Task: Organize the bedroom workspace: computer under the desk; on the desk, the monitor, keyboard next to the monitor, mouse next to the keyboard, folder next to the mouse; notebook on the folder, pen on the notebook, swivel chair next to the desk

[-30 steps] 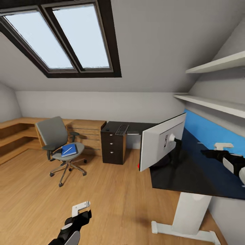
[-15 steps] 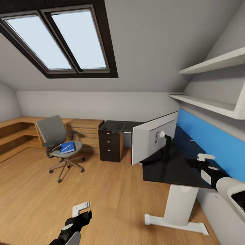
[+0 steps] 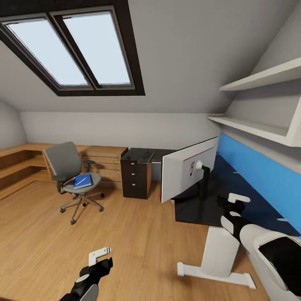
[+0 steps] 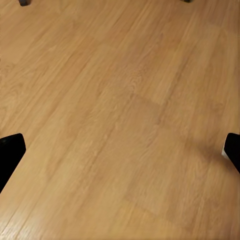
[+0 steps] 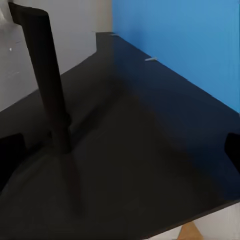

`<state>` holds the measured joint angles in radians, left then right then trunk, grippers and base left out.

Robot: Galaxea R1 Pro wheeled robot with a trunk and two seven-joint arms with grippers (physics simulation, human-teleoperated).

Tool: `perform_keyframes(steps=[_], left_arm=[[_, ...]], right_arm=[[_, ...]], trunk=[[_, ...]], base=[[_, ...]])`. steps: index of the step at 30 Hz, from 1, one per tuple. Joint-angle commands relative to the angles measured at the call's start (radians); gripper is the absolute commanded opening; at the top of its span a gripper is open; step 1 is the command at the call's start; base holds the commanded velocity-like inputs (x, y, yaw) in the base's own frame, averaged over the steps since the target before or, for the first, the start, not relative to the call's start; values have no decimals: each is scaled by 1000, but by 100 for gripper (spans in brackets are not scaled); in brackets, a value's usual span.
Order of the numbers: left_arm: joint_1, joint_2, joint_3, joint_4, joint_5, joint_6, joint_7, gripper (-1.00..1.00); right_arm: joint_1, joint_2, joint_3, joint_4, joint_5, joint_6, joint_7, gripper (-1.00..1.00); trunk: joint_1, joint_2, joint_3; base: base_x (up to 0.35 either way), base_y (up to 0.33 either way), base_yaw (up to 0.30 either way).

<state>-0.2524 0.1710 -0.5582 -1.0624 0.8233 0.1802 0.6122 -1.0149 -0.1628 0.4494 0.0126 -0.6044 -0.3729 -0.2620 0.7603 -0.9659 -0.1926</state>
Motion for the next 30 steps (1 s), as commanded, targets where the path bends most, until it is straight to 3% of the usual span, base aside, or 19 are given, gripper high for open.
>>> perform_keyframes(steps=[1, 5, 10, 14, 21, 23, 24, 30], left_arm=[[-1, 1, -3, -4, 4, 0, 8, 100], [-1, 4, -2, -14, 5, -13, 8, 100], [-1, 19, -2, -100, 7, -13, 12, 100], [1, 48, -5, -202, 12, -3, 42, 100], [2, 58, -4, -242, 14, 34, 68, 100], [2, 55, 1, -246, 13, 73, 70, 100], [0, 39, 44, -264, 13, 168, 71, 100], [-85, -33, 135, -266, 14, 404, 72, 100]], right_arm=[[-1, 8, 7, -1, -6, -3, -4, 100], [-1, 51, 7, -20, -1, -5, -11, 100], [7, 78, 7, -23, 2, -19, -11, 100], [36, 85, 7, -25, 4, -38, -9, 100], [47, 86, 7, -25, 6, -45, 5, 100], [49, 85, 6, -25, 7, -46, 8, 100], [50, 84, 5, -26, 7, -48, 11, 100], [51, 86, 5, -26, 2, -50, 11, 100]], trunk=[[0, -1, -2], [0, -1, -2], [0, -1, -2], [0, -1, -2], [0, -1, -2], [0, -1, -2], [0, -1, -2], [0, -1, -2]], base=[[0, 0, 0], [0, 0, 0], [0, 0, 0], [0, 0, 0], [163, -1, 0], [290, -29, 0], [318, -61, 0], [322, -66, 0]])
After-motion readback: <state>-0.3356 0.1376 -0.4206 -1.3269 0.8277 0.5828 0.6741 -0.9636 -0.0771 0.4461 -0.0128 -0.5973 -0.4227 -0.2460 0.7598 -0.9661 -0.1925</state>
